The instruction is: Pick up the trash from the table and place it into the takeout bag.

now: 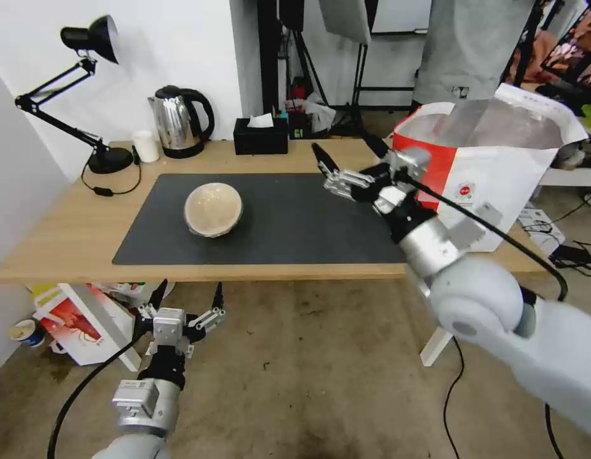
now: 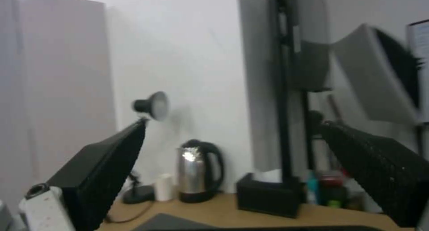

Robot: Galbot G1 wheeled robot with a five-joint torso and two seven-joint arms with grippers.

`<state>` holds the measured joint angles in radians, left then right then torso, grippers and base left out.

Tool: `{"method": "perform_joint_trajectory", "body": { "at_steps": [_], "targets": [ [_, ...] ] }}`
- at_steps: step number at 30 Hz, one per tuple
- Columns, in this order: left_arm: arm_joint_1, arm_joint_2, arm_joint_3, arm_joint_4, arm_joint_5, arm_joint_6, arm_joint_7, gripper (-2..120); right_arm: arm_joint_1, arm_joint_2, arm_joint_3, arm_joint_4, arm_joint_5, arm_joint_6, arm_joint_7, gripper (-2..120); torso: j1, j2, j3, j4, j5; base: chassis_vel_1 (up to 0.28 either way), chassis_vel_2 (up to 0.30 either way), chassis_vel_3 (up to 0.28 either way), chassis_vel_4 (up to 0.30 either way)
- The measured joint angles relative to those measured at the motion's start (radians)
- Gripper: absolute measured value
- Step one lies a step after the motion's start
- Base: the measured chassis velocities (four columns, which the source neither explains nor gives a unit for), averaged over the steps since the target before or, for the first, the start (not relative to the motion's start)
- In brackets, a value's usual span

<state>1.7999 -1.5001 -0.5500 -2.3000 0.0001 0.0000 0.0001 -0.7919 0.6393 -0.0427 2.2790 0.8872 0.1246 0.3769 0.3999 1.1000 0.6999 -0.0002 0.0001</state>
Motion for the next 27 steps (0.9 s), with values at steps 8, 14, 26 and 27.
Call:
{"method": "perform_joint_trajectory", "body": {
  "at_steps": [8,14,26,27],
  "targets": [
    [0.0,0.0,0.0,0.0,0.0,0.0,0.0,100,-0.238,0.019,0.199,0.057,-0.133,0.01,0.041,100,0.0,0.0,0.0,0.0003,-0.0003,0.0,0.0,0.0,0.0],
    [0.0,0.0,0.0,0.0,0.0,0.0,0.0,100,-0.468,0.096,0.32,0.082,-0.28,0.033,0.049,100,0.0,0.0,0.0,0.0001,0.0,0.0,0.0,0.0,0.0],
    [0.0,0.0,0.0,0.0,0.0,0.0,0.0,100,-0.667,0.267,0.37,0.095,-0.467,0.071,0.022,100,0.0,0.0,0.0,0.0002,-0.0002,0.0,0.0,0.0,0.0],
    [0.0,0.0,0.0,0.0,0.0,0.0,0.0,100,-0.688,0.279,0.368,0.095,-0.49,0.08,0.021,100,0.0,0.0,0.0,0.0002,-0.0002,0.0,0.0,0.0,0.0]
  ]
}}
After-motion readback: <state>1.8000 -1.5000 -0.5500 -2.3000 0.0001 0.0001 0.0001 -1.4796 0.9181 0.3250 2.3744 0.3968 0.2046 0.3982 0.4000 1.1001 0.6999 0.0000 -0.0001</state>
